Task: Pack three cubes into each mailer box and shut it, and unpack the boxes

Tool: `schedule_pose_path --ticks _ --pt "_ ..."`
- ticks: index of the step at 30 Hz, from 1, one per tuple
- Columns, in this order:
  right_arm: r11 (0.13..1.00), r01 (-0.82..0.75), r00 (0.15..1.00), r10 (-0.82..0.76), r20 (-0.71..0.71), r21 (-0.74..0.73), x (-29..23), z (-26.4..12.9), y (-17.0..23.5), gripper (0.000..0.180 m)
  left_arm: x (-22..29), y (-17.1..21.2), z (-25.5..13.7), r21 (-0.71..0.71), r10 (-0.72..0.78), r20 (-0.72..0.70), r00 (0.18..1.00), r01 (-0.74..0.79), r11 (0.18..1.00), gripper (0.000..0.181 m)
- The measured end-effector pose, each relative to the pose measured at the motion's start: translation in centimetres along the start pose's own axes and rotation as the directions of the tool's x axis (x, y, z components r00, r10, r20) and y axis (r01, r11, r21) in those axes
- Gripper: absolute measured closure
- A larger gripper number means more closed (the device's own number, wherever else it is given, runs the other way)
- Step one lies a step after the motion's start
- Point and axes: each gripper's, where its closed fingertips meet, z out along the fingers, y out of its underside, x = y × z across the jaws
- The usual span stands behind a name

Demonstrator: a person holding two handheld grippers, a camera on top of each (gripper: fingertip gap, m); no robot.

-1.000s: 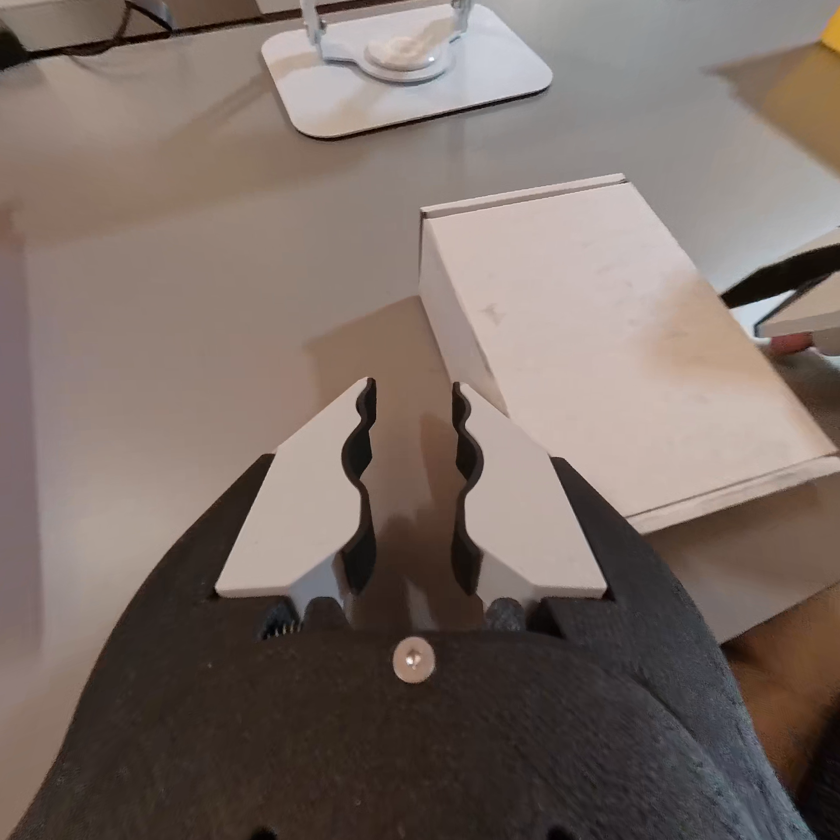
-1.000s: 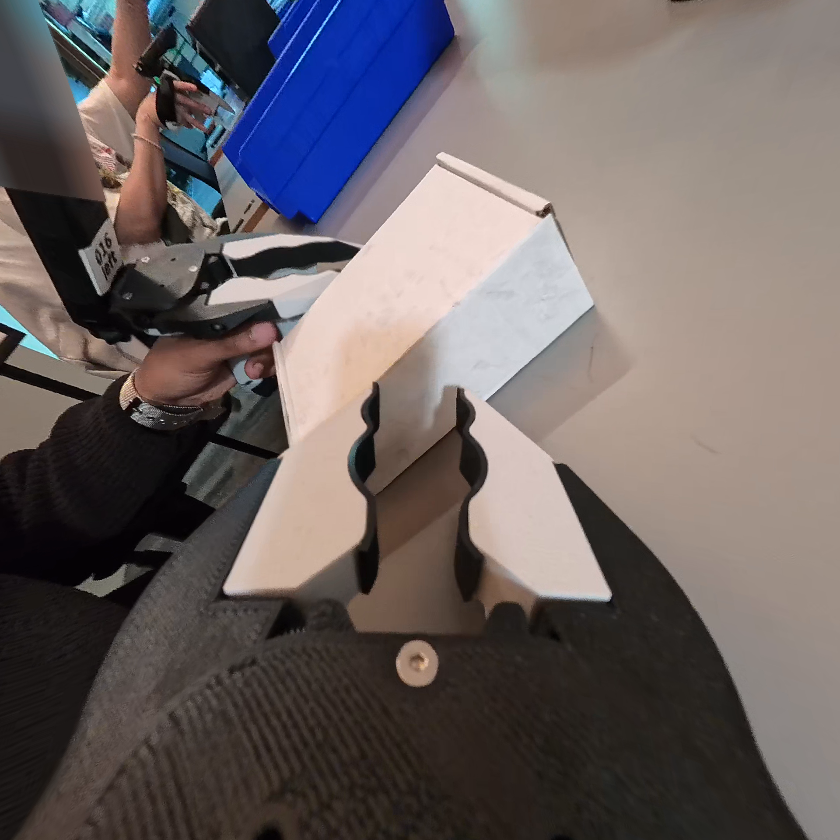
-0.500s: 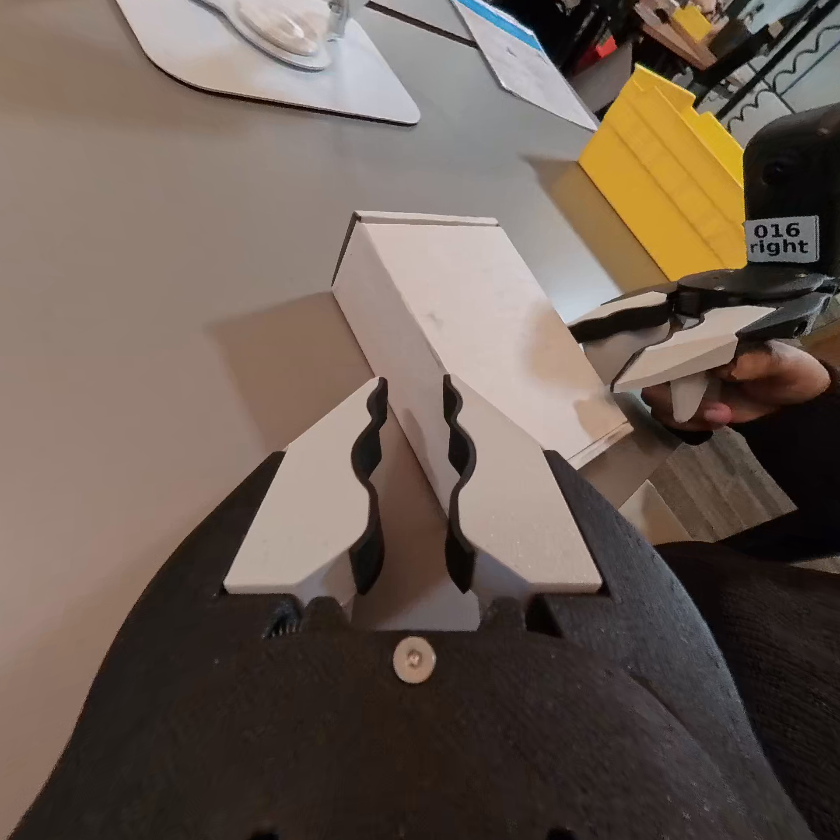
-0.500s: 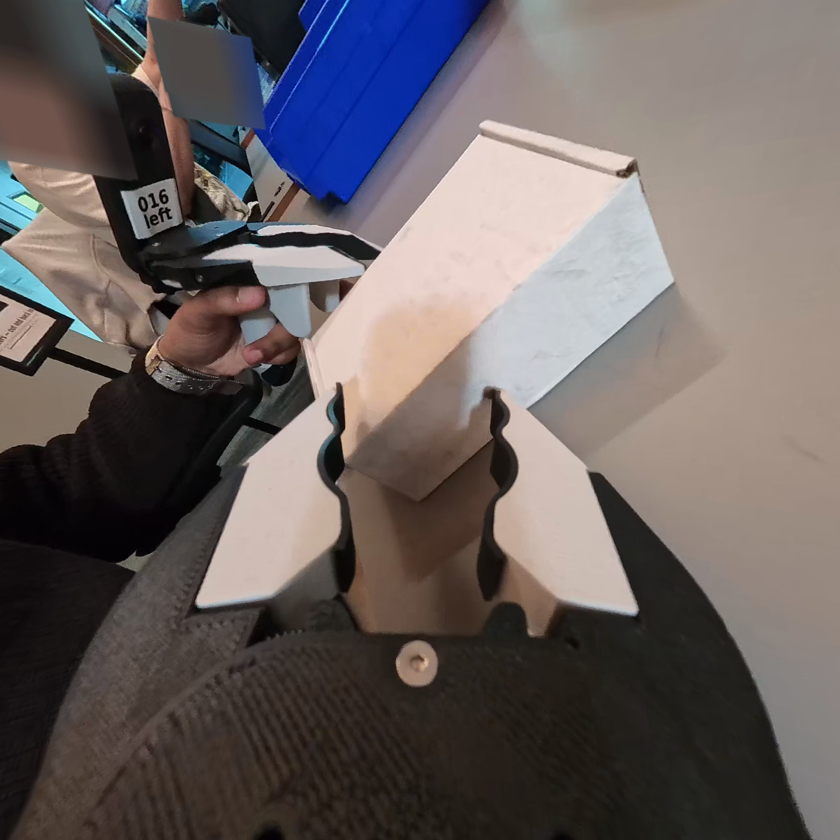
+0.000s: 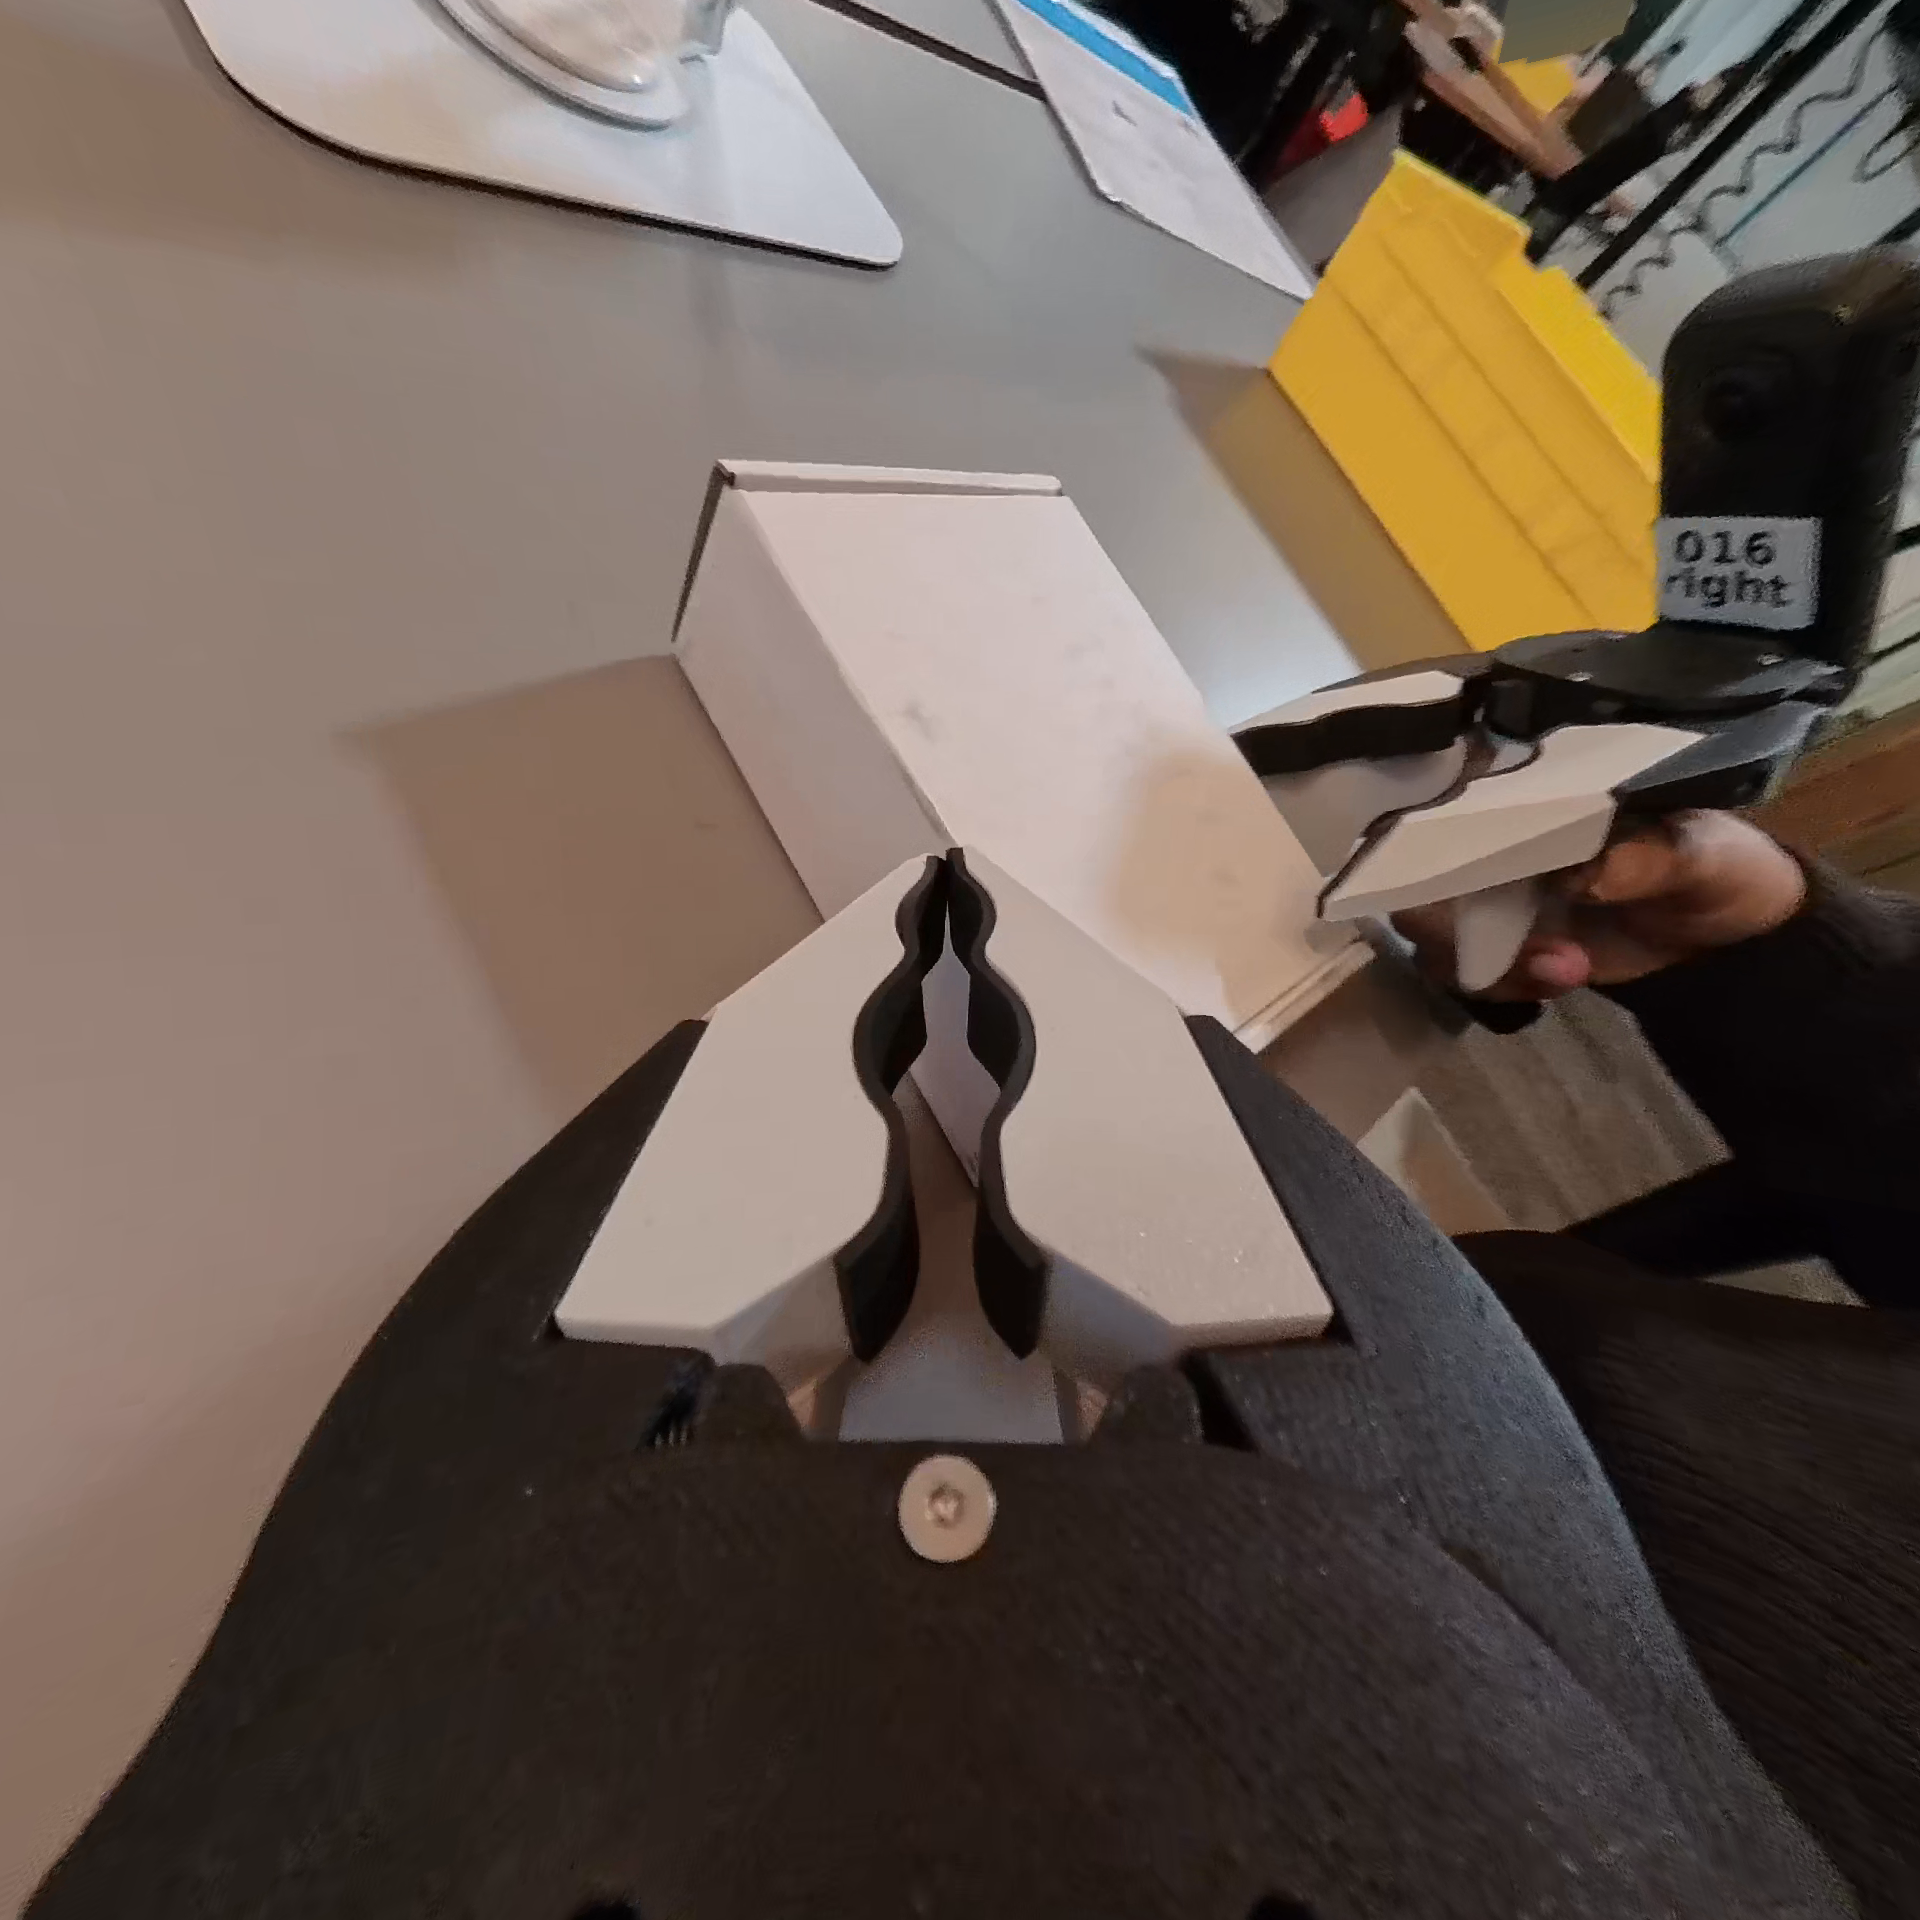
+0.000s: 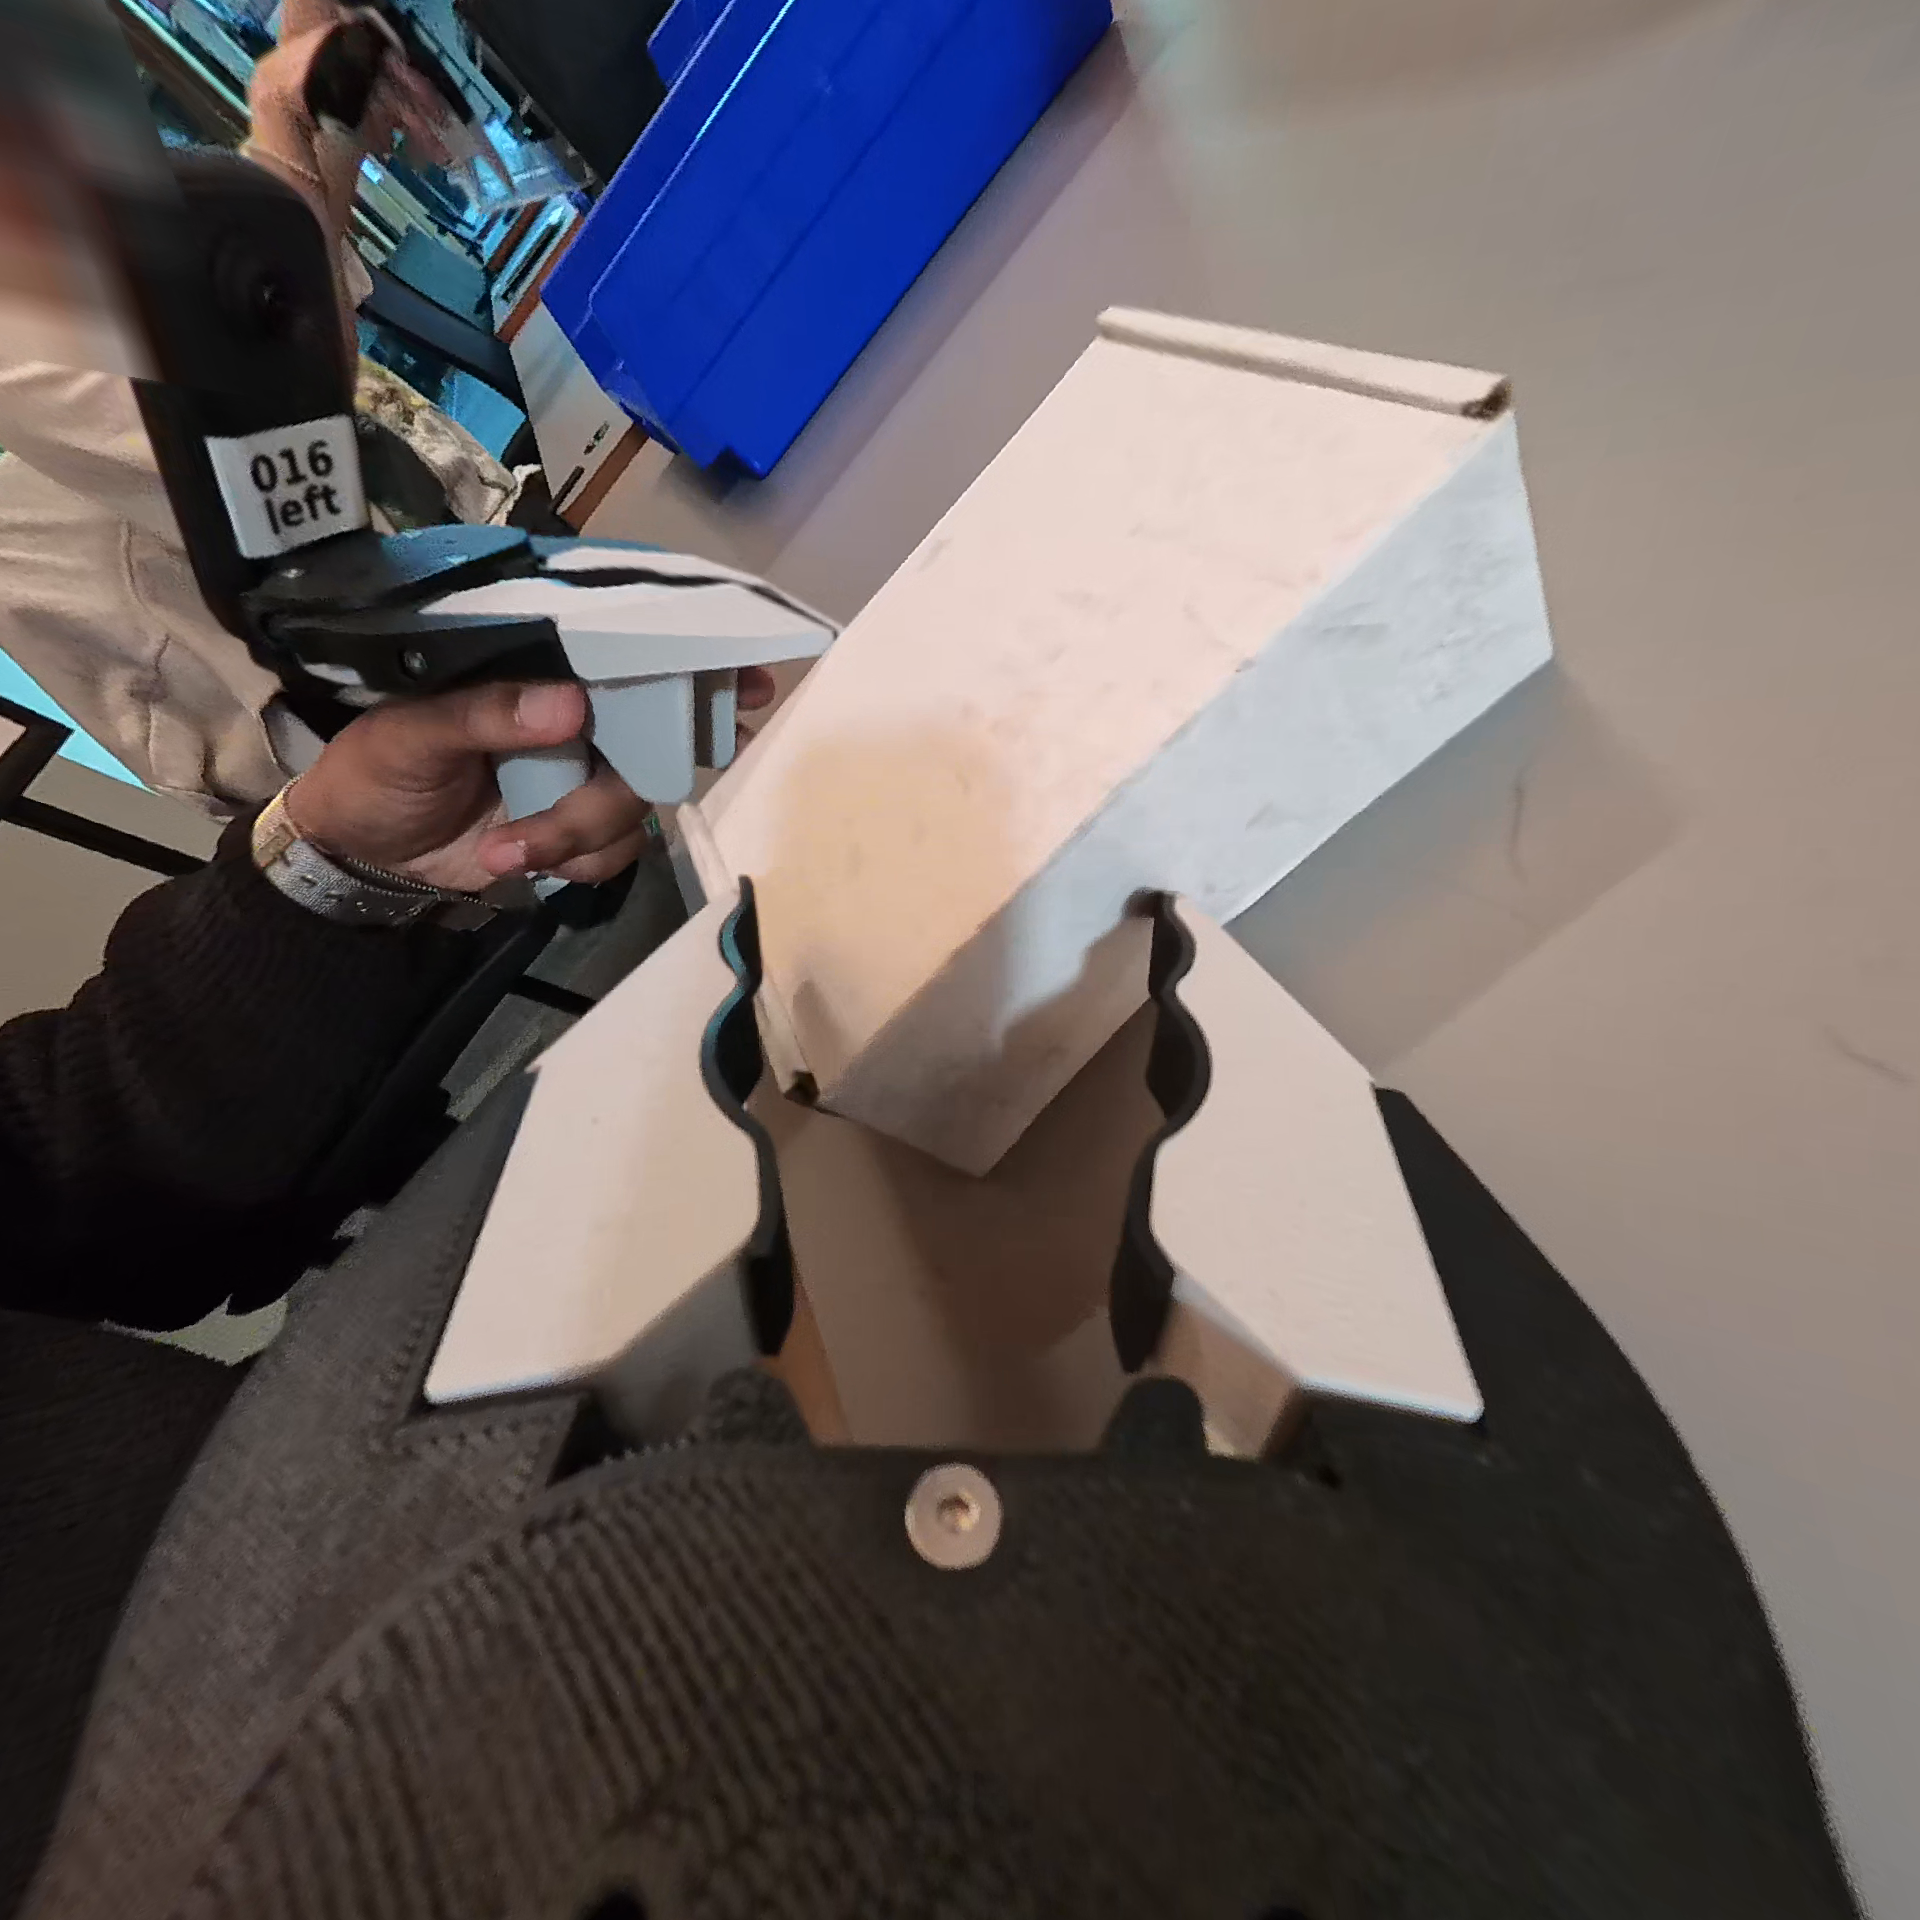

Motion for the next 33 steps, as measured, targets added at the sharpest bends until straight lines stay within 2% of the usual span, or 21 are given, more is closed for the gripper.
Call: schedule_pose_path --ticks 1,5,9,10,11,14,15,17,20,23,29,33 --pt "1.000 -0.001 1.000 0.001 -0.003 0.006 0.1 0.0 -0.1 0.104 0.1 0.1 0.0 0.000 -0.015 -0.020 1.000 0.015 1.000 0.179" --pt "0.999 -0.035 0.999 0.034 0.024 0.014 0.3 -0.3 -0.4 0.102 0.1 -0.1 0.1 0.005 0.007 -0.010 1.000 -0.007 1.000 0.180" --pt "0.999 -0.042 0.999 0.042 0.025 0.005 0.8 -0.7 -0.4 0.112 -0.1 -0.3 0.1 0.017 -0.051 -0.031 0.998 0.052 0.999 0.177" --pt "0.999 -0.035 0.999 0.035 0.019 0.003 0.9 -0.8 -0.4 0.112 -0.3 -0.3 0.0 0.015 -0.070 -0.038 0.997 0.071 0.997 0.167" --pt "1.000 -0.028 1.000 0.028 0.012 0.005 1.1 -1.0 -0.5 0.112 -0.6 -0.4 -0.1 0.014 -0.087 -0.028 0.996 0.087 0.996 0.142" --pt "1.000 -0.003 1.000 0.003 -0.013 0.007 1.7 -1.6 -0.7 0.112 -0.8 -0.2 -0.4 -0.005 -0.064 -0.025 0.998 0.064 0.998 0.132" --pt "1.000 0.001 1.000 -0.001 -0.015 -0.002 1.9 -1.8 -0.6 0.110 -0.5 0.0 -0.4 -0.025 -0.038 -0.034 0.999 0.037 0.999 0.123" --pt "1.000 0.003 1.000 -0.003 -0.003 -0.017 2.2 -2.1 -0.4 0.108 0.4 0.9 -0.3 -0.081 0.046 -0.066 0.997 -0.051 0.995 0.105" --pt "1.000 -0.025 0.999 0.025 0.039 0.002 2.1 -2.3 -0.8 0.108 1.0 2.1 -0.1 -0.129 0.193 -0.074 0.978 -0.201 0.971 0.092" --pt "0.999 -0.051 0.995 0.049 0.086 0.012 1.6 -2.2 -1.0 0.108 1.7 2.3 0.4 -0.124 0.262 -0.081 0.962 -0.271 0.955 0.090" --pt "0.982 0.186 0.977 -0.189 -0.095 -0.039 2.4 -1.7 -0.4 0.107 1.8 2.5 0.5 -0.126 0.263 -0.091 0.960 -0.273 0.954 0.090" --pt "0.965 0.259 0.954 -0.262 -0.146 -0.039 2.3 -1.9 -0.8 0.108 1.9 2.4 0.5 -0.124 0.235 -0.107 0.966 -0.247 0.961 0.091"
